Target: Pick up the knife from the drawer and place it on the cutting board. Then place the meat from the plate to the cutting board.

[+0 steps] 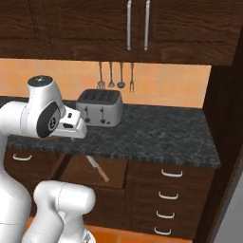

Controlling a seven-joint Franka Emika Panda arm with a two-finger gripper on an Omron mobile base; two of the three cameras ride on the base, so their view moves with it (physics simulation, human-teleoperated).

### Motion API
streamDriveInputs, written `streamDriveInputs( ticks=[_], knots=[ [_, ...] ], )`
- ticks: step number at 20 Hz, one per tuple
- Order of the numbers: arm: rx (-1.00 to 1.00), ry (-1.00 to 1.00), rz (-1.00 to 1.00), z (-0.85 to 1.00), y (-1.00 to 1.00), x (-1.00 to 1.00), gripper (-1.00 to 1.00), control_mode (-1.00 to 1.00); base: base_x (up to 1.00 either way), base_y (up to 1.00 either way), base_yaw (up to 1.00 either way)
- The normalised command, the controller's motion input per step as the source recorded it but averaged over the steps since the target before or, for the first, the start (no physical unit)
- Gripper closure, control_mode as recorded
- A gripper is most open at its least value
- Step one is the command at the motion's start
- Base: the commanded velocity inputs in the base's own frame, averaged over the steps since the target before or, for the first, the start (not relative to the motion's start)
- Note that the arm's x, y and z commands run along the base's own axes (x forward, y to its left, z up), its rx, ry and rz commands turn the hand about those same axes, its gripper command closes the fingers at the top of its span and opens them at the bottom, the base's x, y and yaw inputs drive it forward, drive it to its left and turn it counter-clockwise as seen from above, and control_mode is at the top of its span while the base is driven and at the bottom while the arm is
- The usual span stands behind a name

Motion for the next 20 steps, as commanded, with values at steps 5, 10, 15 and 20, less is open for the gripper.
streamDriveInputs(
  ticks=[5,10,15,20],
  knots=[
    [0.00,0.00,0.00,0.00,0.00,0.00,-1.00,1.00,-0.22,0.83,-0.31],
    [0.00,0.00,0.00,0.00,0.00,0.00,-1.00,1.00,-0.28,0.76,-0.32],
    [0.00,0.00,0.00,0.00,0.00,0.00,-1.00,1.00,0.07,0.73,-0.14],
    [0.00,0.00,0.00,0.00,0.00,0.00,-1.00,1.00,0.32,0.32,-0.11]
  ],
)
